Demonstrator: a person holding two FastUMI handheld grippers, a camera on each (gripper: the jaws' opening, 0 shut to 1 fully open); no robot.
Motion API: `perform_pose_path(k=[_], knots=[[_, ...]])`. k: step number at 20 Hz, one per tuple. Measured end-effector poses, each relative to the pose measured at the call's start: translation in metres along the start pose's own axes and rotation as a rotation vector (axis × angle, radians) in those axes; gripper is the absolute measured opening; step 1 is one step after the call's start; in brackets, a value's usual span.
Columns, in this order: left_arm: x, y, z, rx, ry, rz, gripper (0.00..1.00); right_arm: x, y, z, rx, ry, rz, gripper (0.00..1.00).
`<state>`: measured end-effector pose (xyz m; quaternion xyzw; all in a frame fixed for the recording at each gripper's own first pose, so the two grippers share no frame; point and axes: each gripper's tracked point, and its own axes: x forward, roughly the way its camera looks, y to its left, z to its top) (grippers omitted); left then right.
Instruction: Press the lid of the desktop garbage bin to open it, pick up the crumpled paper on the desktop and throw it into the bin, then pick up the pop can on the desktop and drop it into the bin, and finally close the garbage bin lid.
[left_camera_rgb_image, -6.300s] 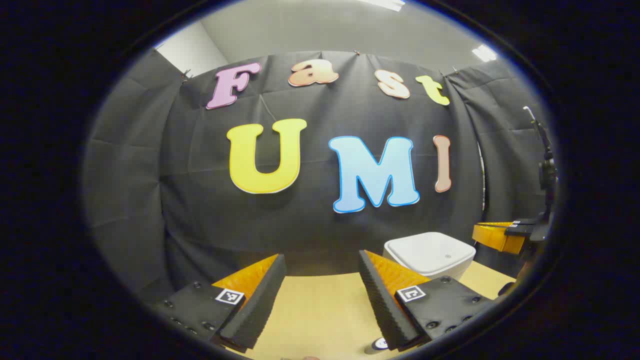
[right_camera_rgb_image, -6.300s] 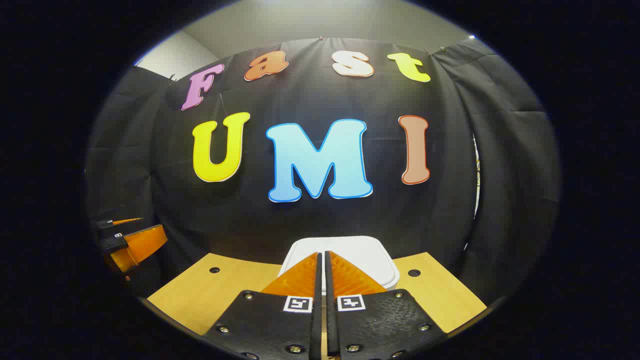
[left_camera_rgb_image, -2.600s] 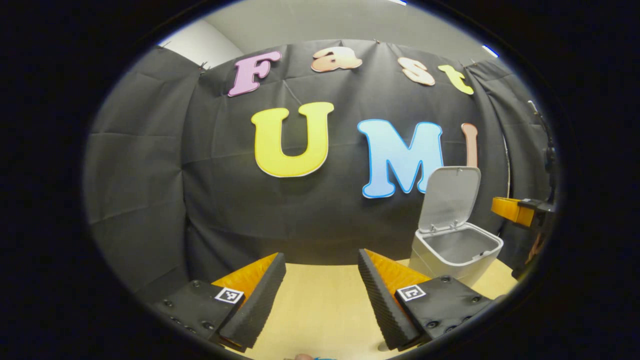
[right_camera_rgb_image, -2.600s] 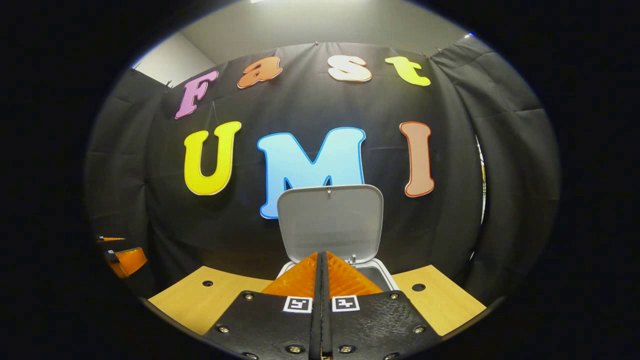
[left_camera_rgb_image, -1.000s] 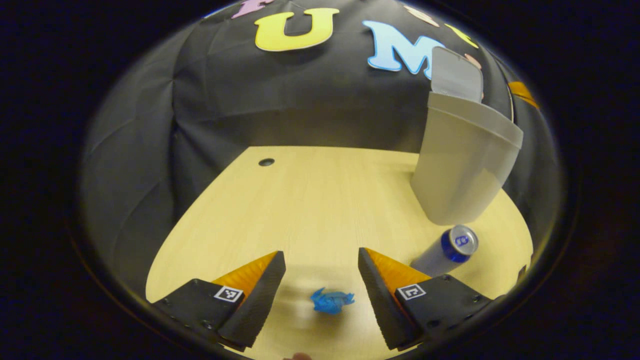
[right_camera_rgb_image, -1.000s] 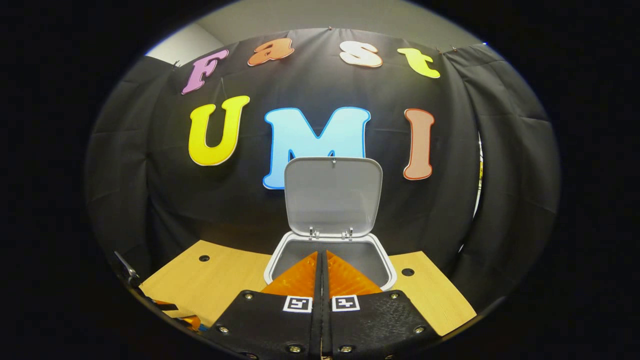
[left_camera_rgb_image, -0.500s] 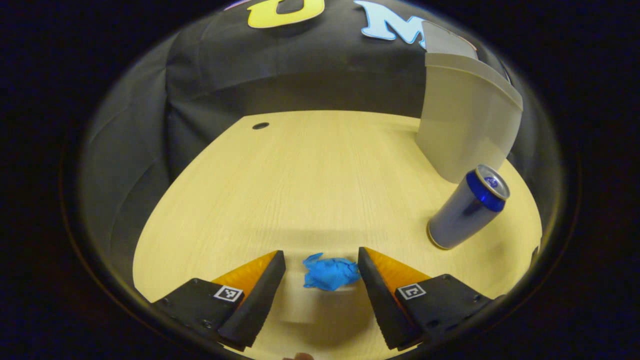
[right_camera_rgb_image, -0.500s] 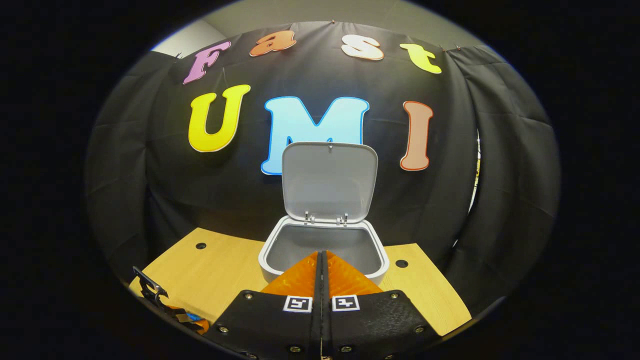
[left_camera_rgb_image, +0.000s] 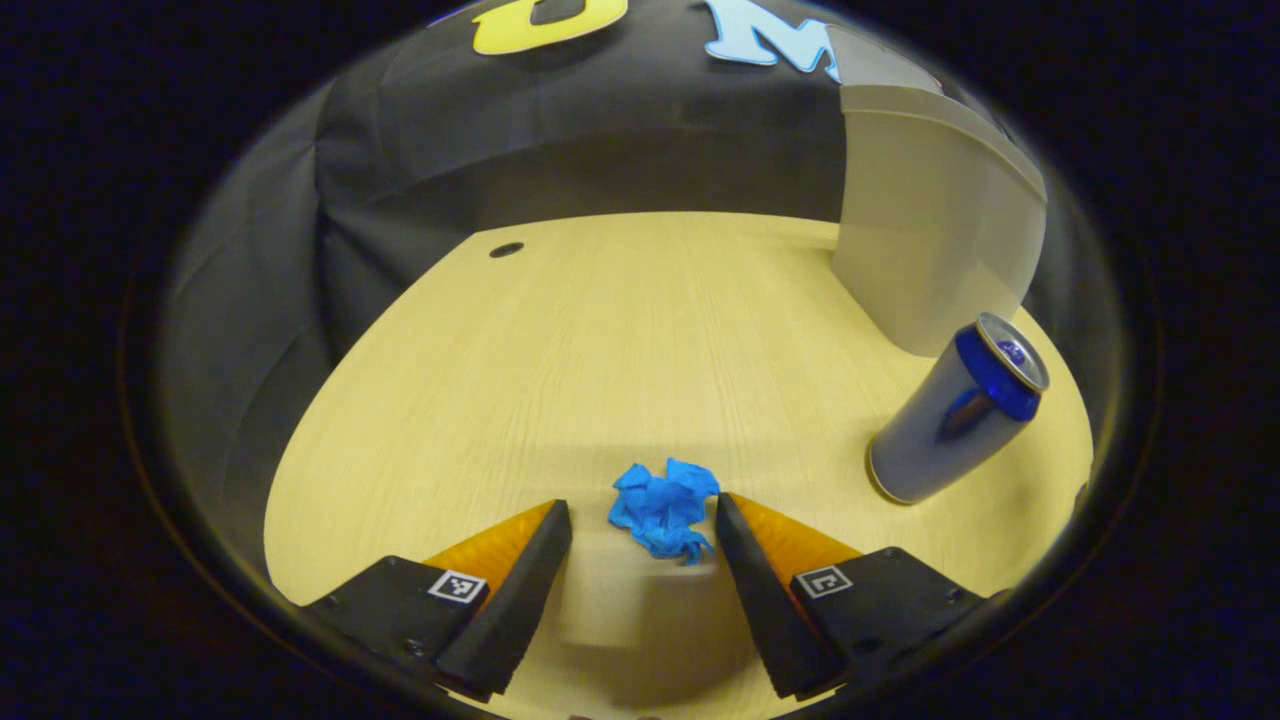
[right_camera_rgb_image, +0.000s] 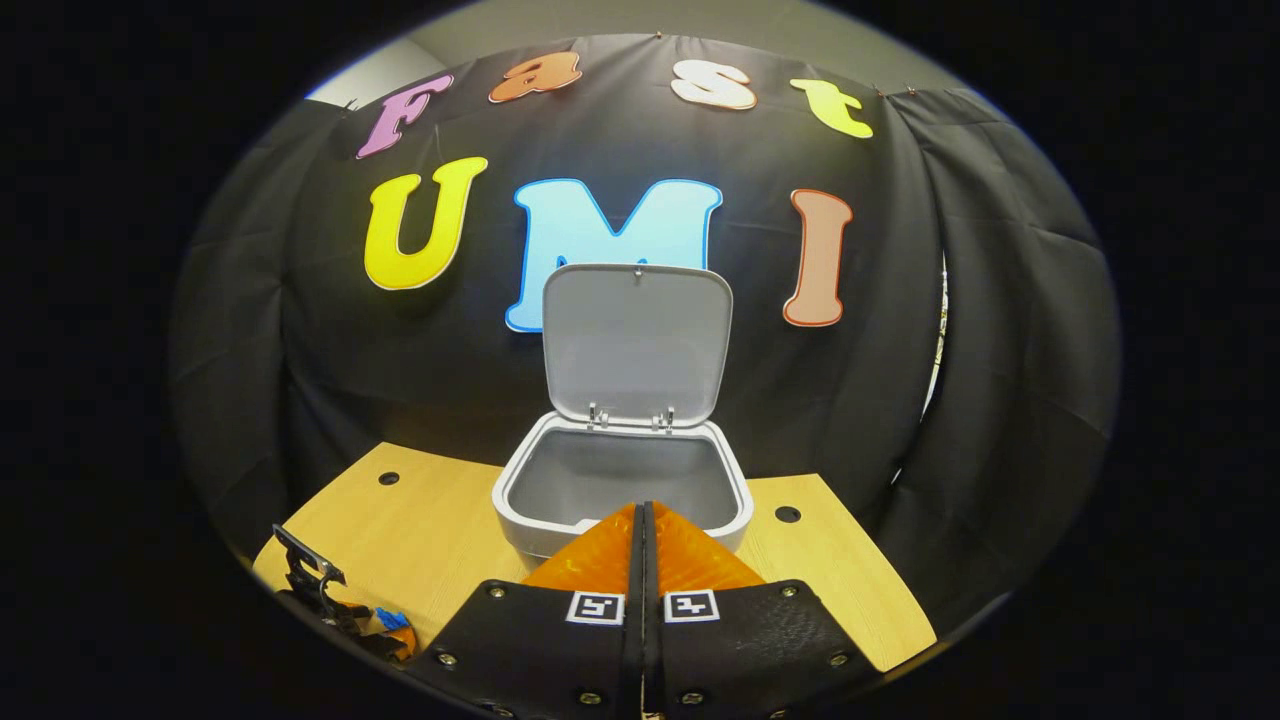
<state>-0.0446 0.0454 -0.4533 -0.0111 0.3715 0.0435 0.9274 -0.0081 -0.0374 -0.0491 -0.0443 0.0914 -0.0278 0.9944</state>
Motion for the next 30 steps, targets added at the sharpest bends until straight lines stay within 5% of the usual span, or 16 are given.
perform_pose_path(k=[3,6,8,9,14,21,30], knots=[[0.007,-0.012,0.006,0.028,-0.005,-0.024,0.96,0.0,-0.002,-0.005,-0.001,0.015,0.003,0.0],[0.012,-0.019,0.01,0.047,0.003,-0.024,0.59,0.0,-0.004,-0.007,-0.002,0.017,0.002,0.0],[0.013,-0.017,0.015,0.055,-0.006,-0.001,0.53,0.0,-0.006,-0.008,0.002,0.02,0.002,0.0],[0.011,-0.019,0.015,0.05,-0.001,0.0,0.32,-0.001,-0.006,-0.008,0.002,0.02,0.0,0.0],[-0.003,-0.014,0.045,0.056,-0.06,0.018,0.34,-0.003,-0.012,-0.011,0.016,0.019,-0.007,0.0],[-0.04,-0.021,0.15,0.027,-0.238,-0.018,0.34,-0.008,-0.019,-0.014,0.039,0.006,-0.015,0.0],[-0.1,-0.103,0.31,0.071,-0.497,-0.149,0.34,-0.022,-0.046,-0.031,0.086,0.01,-0.074,0.01]])
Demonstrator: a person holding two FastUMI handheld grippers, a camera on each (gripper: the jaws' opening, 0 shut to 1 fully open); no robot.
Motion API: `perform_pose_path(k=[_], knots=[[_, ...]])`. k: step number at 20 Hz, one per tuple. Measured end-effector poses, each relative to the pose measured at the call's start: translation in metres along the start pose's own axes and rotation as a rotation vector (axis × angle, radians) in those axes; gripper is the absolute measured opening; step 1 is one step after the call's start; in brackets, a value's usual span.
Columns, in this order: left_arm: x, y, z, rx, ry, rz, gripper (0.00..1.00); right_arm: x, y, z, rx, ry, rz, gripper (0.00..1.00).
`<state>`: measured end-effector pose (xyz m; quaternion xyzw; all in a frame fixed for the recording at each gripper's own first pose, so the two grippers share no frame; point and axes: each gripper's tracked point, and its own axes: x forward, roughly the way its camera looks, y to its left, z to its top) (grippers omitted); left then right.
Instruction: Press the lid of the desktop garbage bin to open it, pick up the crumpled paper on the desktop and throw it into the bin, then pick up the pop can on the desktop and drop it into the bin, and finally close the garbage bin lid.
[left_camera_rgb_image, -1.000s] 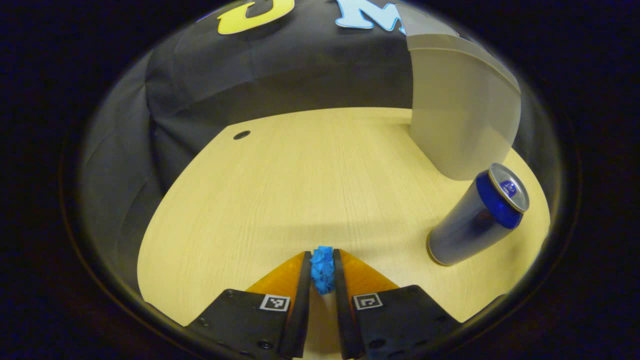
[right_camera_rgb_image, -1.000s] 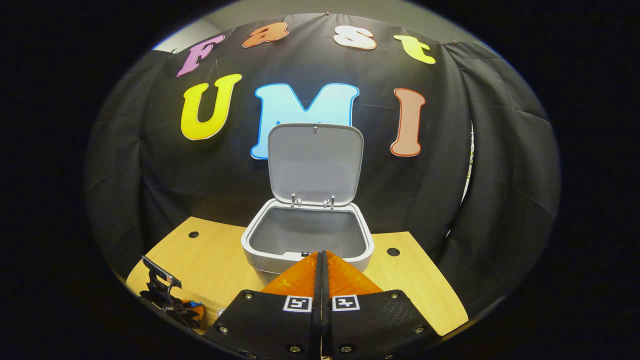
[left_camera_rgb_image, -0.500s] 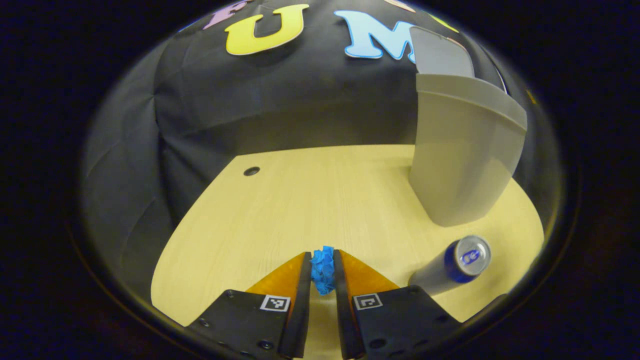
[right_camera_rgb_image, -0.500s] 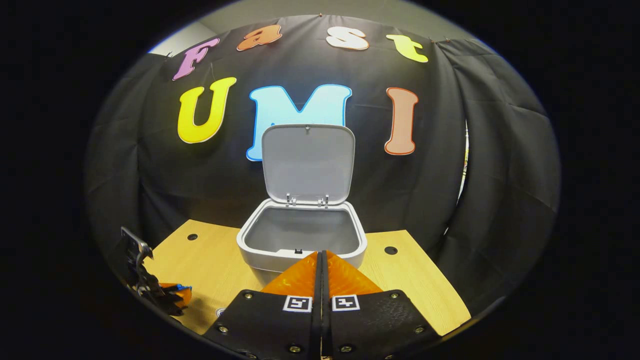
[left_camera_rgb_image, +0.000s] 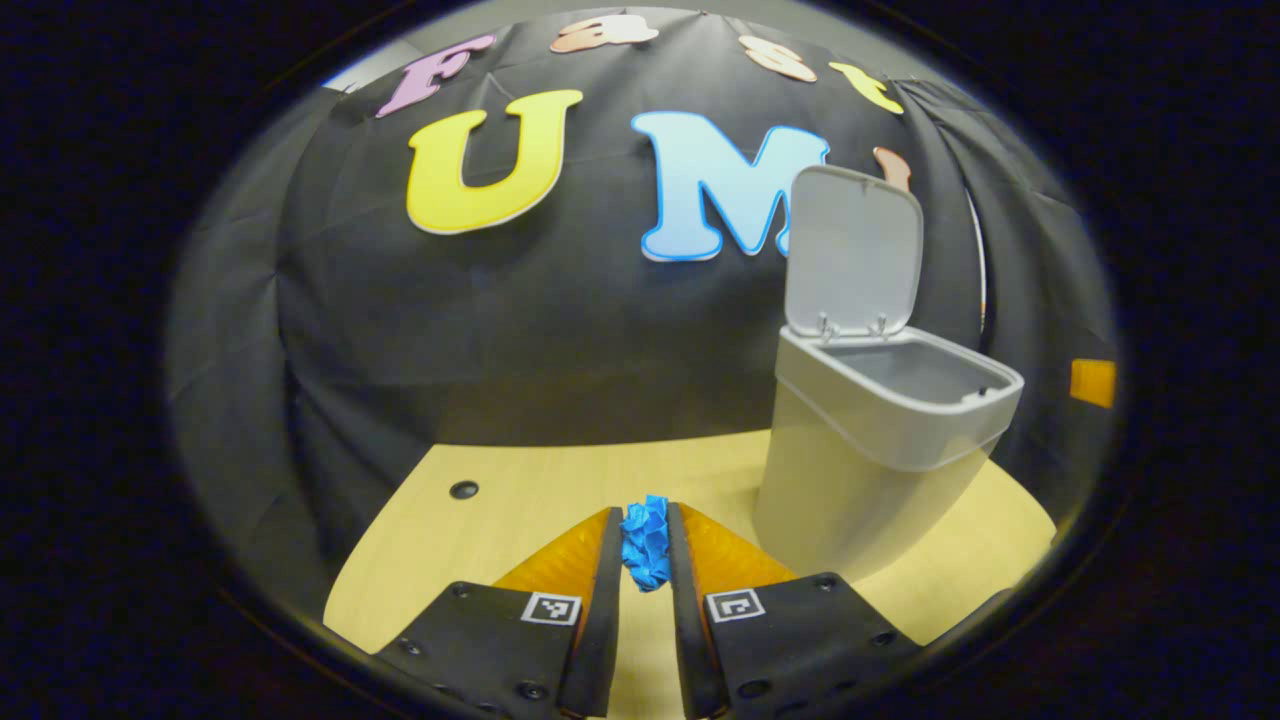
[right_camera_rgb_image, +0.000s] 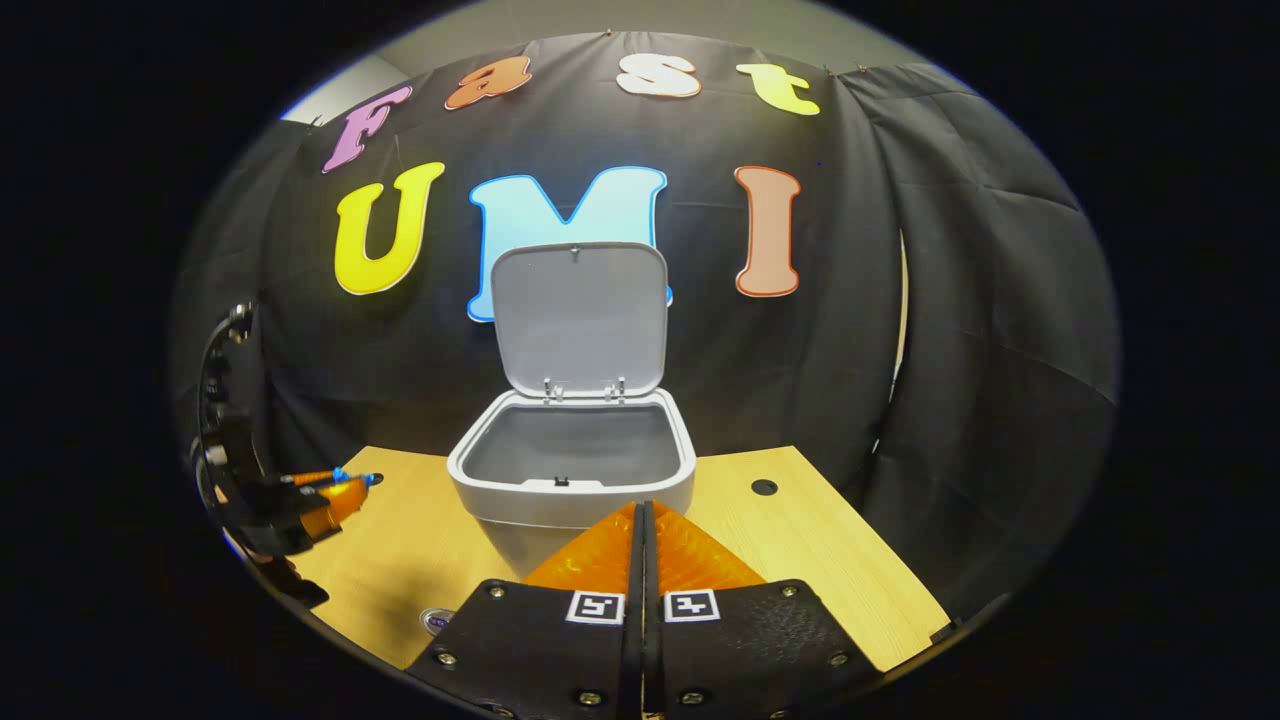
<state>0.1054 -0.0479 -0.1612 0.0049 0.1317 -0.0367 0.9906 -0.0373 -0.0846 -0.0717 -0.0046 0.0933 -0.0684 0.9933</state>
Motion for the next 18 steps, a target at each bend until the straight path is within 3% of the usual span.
perform_pose_path(k=[1,7,9,10,11,18], knots=[[0.002,-0.011,0.015,0.006,-0.024,-0.022,0.29,-0.002,-0.005,0.0,0.004,-0.001,-0.009,0.01],[0.014,-0.092,0.072,0.105,-0.131,-0.158,0.34,-0.013,-0.036,-0.005,0.038,-0.007,-0.087,0.01],[0.015,-0.119,0.074,0.131,-0.142,-0.207,0.34,-0.018,-0.046,-0.009,0.053,-0.005,-0.115,0.0],[0.017,-0.13,0.074,0.141,-0.142,-0.23,0.29,-0.02,-0.051,-0.011,0.059,-0.001,-0.13,0.0],[0.018,-0.142,0.073,0.15,-0.141,-0.25,0.34,-0.023,-0.056,-0.013,0.064,0.001,-0.144,0.0],[0.03,-0.182,0.068,0.17,-0.144,-0.315,0.34,-0.045,-0.091,-0.029,0.09,0.025,-0.239,0.0]])
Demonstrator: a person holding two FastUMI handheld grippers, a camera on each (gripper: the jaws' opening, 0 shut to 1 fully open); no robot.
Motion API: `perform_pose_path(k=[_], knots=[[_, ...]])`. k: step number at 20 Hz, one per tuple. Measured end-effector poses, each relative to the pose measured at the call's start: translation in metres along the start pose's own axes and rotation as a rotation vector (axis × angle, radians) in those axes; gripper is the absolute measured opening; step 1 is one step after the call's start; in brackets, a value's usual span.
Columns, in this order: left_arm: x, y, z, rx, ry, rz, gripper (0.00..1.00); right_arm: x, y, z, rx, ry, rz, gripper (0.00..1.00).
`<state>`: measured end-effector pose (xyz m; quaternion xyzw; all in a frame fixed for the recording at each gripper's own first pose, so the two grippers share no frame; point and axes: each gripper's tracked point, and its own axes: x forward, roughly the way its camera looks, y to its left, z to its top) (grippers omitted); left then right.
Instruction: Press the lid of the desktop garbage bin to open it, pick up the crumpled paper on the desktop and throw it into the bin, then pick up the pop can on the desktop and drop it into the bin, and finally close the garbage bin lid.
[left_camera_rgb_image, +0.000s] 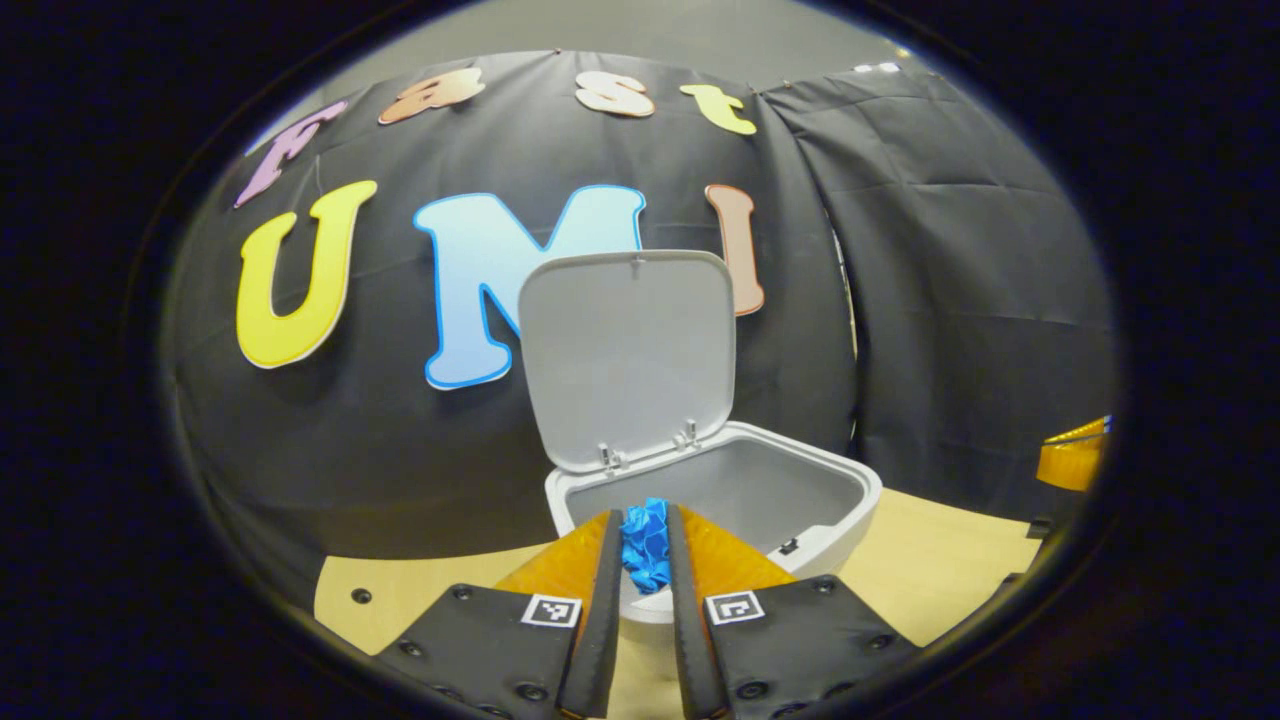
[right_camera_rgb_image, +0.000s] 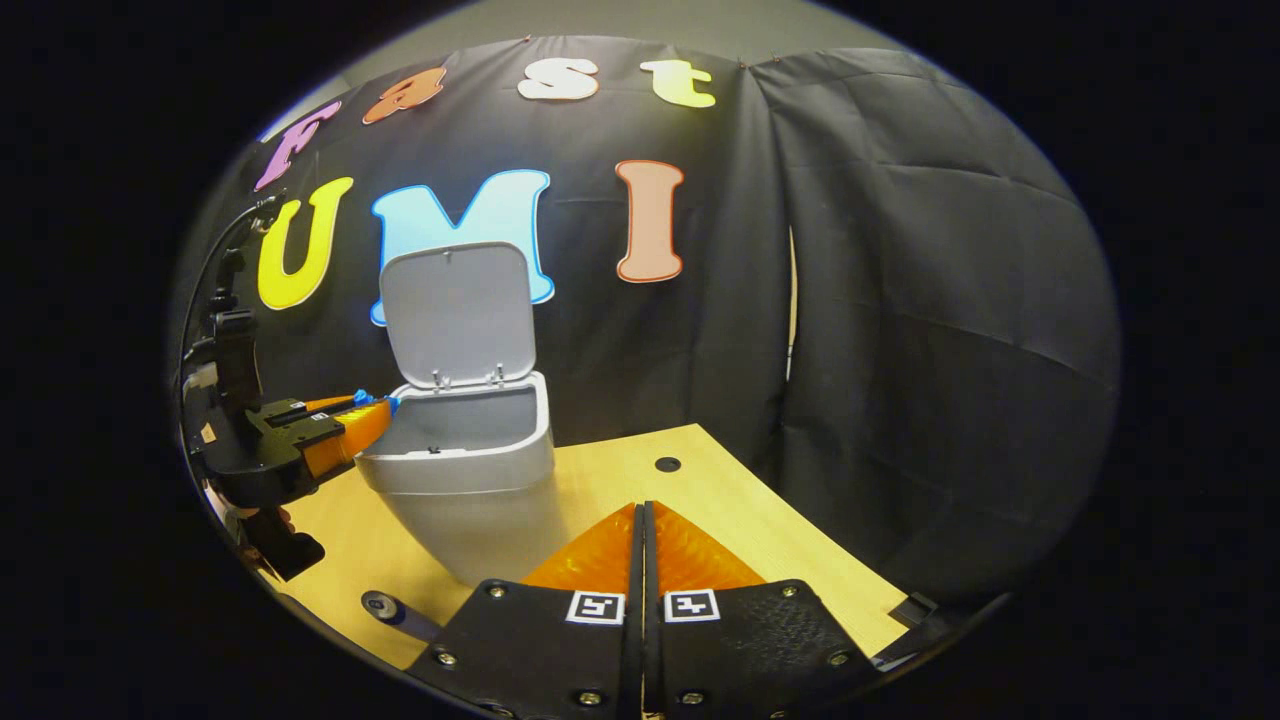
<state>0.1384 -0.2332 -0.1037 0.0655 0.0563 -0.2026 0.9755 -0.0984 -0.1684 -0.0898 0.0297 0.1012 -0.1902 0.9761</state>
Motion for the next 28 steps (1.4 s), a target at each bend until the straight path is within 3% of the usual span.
perform_pose_path(k=[1,2,6,9,10,12,13,14,15,17,18,20,21,24,25,26,28], knots=[[0.001,-0.002,-0.002,0.001,0.0,0.001,0.46,-0.001,-0.004,-0.001,0.004,0.004,-0.011,0.0],[0.003,-0.004,-0.004,-0.003,0.001,-0.008,0.48,-0.002,-0.008,-0.002,0.009,0.007,-0.019,0.0],[0.008,-0.004,-0.004,-0.009,0.008,-0.003,0.82,0.0,-0.011,-0.007,0.017,0.018,-0.027,0.01],[0.007,0.008,-0.007,-0.019,0.014,0.017,0.81,0.004,0.001,-0.006,0.009,0.02,0.0,0.0],[0.004,0.013,-0.007,-0.023,0.011,0.026,0.89,0.006,0.006,-0.007,0.005,0.021,0.015,0.0],[-0.003,0.027,-0.004,-0.026,0.005,0.054,0.89,0.011,0.023,-0.009,-0.001,0.026,0.055,0.0],[-0.009,0.037,-0.004,-0.026,0.003,0.071,0.81,0.014,0.033,-0.01,-0.005,0.031,0.08,0.0],[-0.015,0.046,-0.004,-0.026,0.004,0.091,0.81,0.016,0.044,-0.012,-0.012,0.037,0.108,0.0],[-0.02,0.057,-0.005,-0.027,0.004,0.111,0.89,0.018,0.056,-0.013,-0.018,0.041,0.138,0.0],[-0.035,0.081,-0.007,-0.035,0.007,0.159,0.89,0.02,0.082,-0.02,-0.039,0.052,0.201,0.0],[-0.042,0.095,-0.009,-0.042,0.011,0.186,0.81,0.02,0.094,-0.023,-0.052,0.058,0.234,0.0],[-0.057,0.119,-0.015,-0.056,0.018,0.237,0.81,0.019,0.116,-0.031,-0.076,0.073,0.296,0.0],[-0.068,0.13,-0.017,-0.064,0.022,0.263,0.89,0.018,0.127,-0.035,-0.09,0.082,0.324,0.0],[-0.093,0.16,-0.025,-0.09,0.031,0.335,0.89,0.018,0.156,-0.048,-0.126,0.108,0.405,0.0],[-0.103,0.169,-0.027,-0.095,0.034,0.359,0.82,0.015,0.167,-0.053,-0.135,0.123,0.436,0.0],[-0.113,0.179,-0.03,-0.099,0.036,0.382,0.89,0.016,0.177,-0.058,-0.146,0.135,0.46,0.01],[-0.133,0.196,-0.034,-0.109,0.042,0.427,0.89,0.013,0.194,-0.07,-0.173,0.157,0.507,0.01]])
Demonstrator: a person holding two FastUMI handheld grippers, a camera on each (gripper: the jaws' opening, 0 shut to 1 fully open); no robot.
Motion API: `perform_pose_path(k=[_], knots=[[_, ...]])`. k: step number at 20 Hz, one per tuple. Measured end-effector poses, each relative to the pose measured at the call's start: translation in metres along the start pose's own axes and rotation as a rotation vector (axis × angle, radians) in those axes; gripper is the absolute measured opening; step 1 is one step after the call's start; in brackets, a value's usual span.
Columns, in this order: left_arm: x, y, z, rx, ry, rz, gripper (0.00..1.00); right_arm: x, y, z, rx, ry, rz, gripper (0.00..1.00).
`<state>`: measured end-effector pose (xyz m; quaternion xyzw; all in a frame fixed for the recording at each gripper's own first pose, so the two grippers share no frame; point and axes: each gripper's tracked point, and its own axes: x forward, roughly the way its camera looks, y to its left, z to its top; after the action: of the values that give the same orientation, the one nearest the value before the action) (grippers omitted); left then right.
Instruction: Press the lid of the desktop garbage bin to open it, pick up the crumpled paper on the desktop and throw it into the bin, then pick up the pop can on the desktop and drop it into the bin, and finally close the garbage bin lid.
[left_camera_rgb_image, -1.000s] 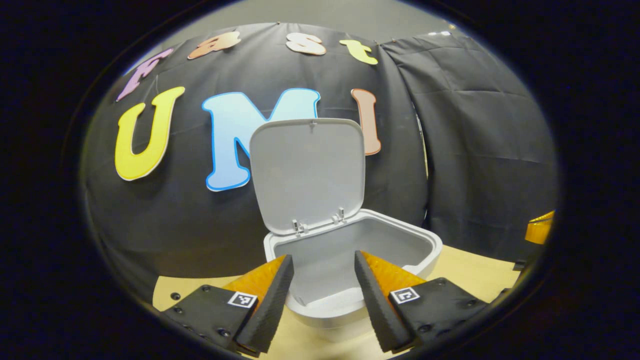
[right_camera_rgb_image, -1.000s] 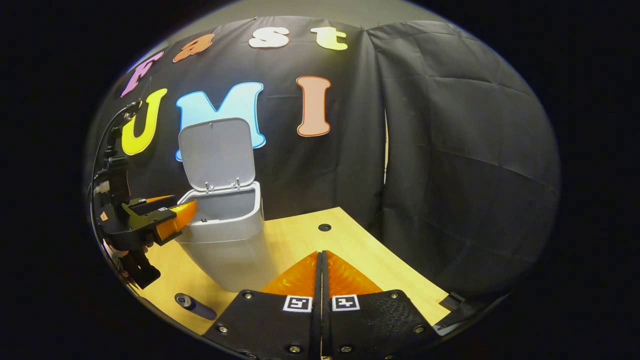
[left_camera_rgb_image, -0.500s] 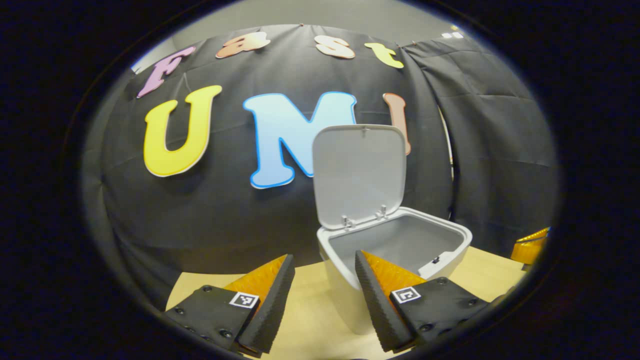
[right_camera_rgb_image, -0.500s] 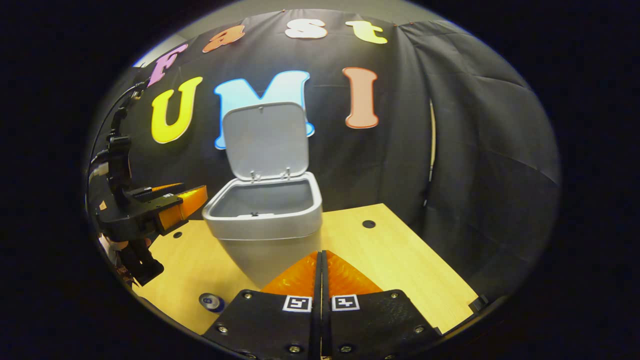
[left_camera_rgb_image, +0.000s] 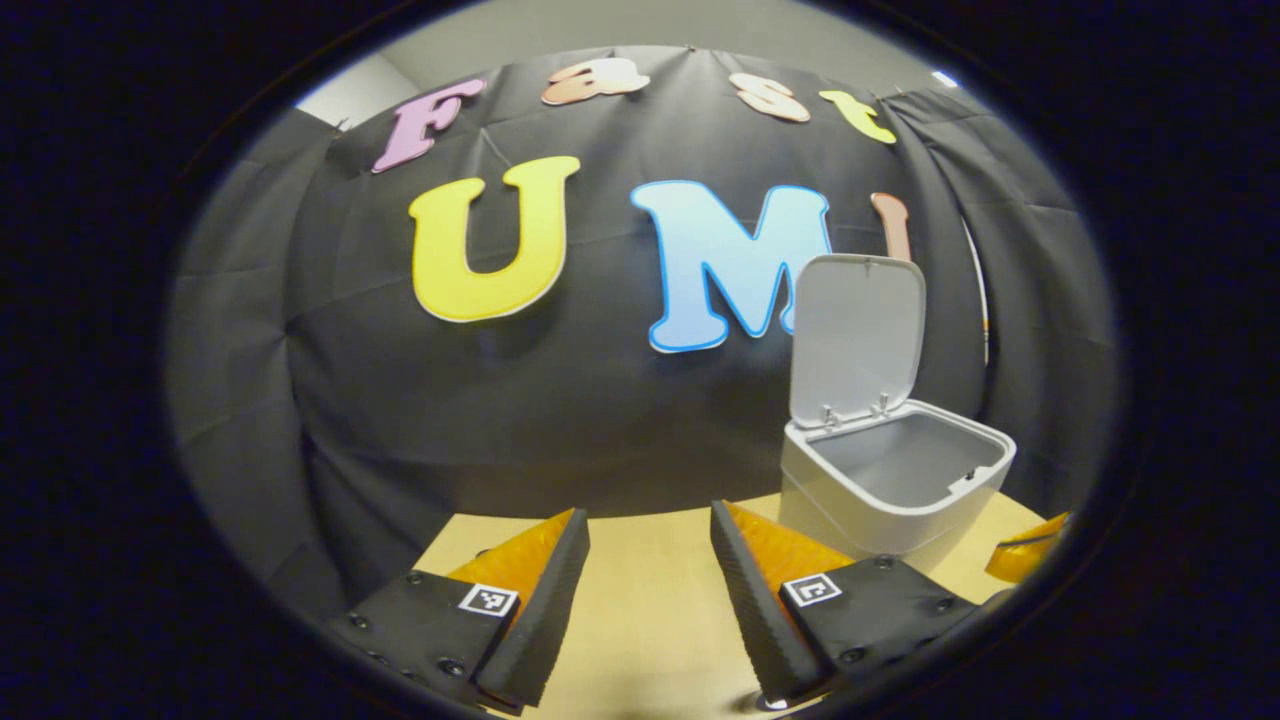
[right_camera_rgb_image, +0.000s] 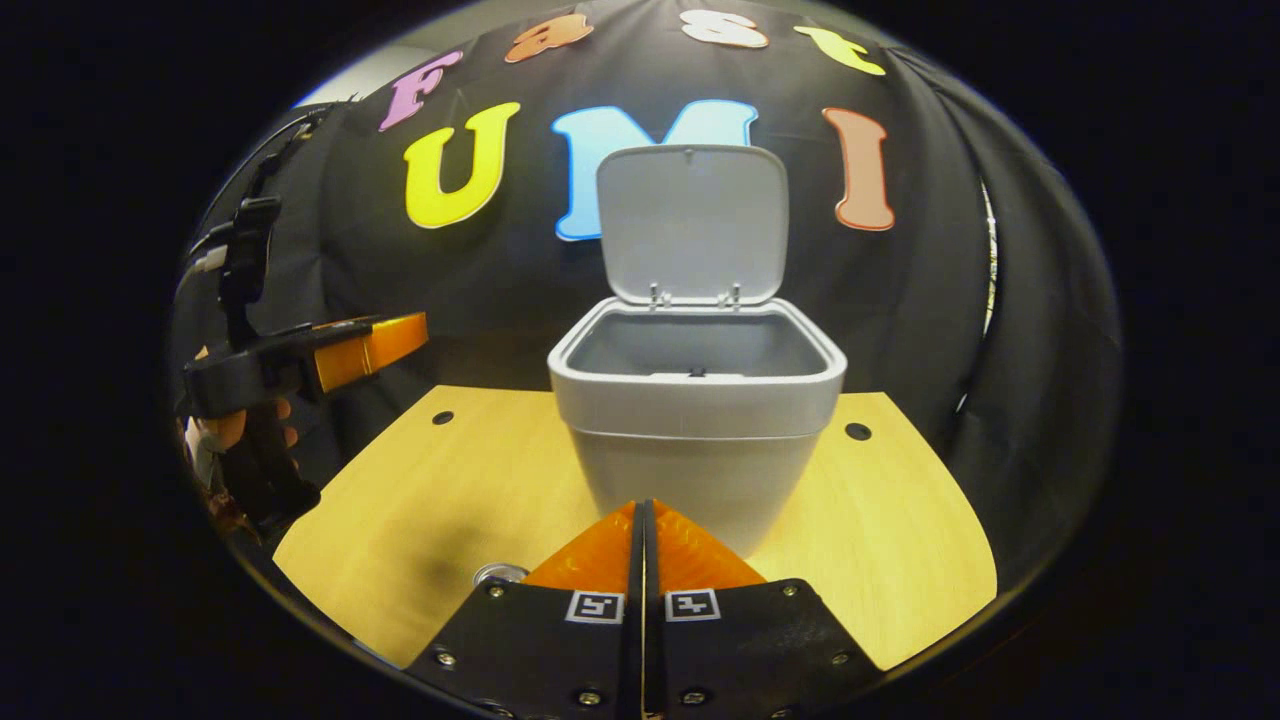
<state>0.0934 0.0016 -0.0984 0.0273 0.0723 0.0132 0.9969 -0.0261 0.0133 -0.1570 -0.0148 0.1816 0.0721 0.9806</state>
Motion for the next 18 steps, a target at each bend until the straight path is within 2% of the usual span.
perform_pose_path(k=[1,2,5,6,7,8,9,10,12,14,15,18], knots=[[-0.005,0.011,-0.001,-0.006,0.001,0.021,0.89,0.003,0.01,-0.002,-0.008,0.013,0.027,0.01],[-0.011,0.022,-0.003,-0.013,0.004,0.041,0.82,0.006,0.017,-0.007,-0.017,0.027,0.051,0.06],[-0.027,0.052,-0.009,-0.032,0.014,0.097,0.81,0.014,0.042,-0.017,-0.04,0.062,0.118,0.23],[-0.031,0.061,-0.01,-0.037,0.016,0.115,0.81,0.014,0.046,-0.021,-0.047,0.074,0.138,0.41],[-0.035,0.069,-0.011,-0.042,0.018,0.132,0.81,0.017,0.052,-0.024,-0.054,0.085,0.156,0.49],[-0.038,0.076,-0.013,-0.044,0.02,0.147,0.81,0.018,0.06,-0.027,-0.061,0.099,0.176,0.65],[-0.042,0.082,-0.014,-0.046,0.022,0.159,0.81,0.02,0.066,-0.031,-0.067,0.112,0.195,0.74],[-0.046,0.088,-0.015,-0.048,0.024,0.173,0.81,0.021,0.07,-0.035,-0.079,0.124,0.201,0.9],[-0.053,0.099,-0.017,-0.053,0.026,0.196,0.81,0.028,0.08,-0.043,-0.101,0.147,0.227,0.97],[-0.059,0.11,-0.019,-0.061,0.032,0.218,0.82,0.031,0.084,-0.05,-0.129,0.17,0.244,0.97],[-0.062,0.116,-0.021,-0.066,0.036,0.23,0.74,0.032,0.088,-0.054,-0.137,0.186,0.259,0.97],[-0.072,0.132,-0.026,-0.075,0.046,0.265,0.75,0.037,0.099,-0.07,-0.163,0.225,0.289,0.98]])
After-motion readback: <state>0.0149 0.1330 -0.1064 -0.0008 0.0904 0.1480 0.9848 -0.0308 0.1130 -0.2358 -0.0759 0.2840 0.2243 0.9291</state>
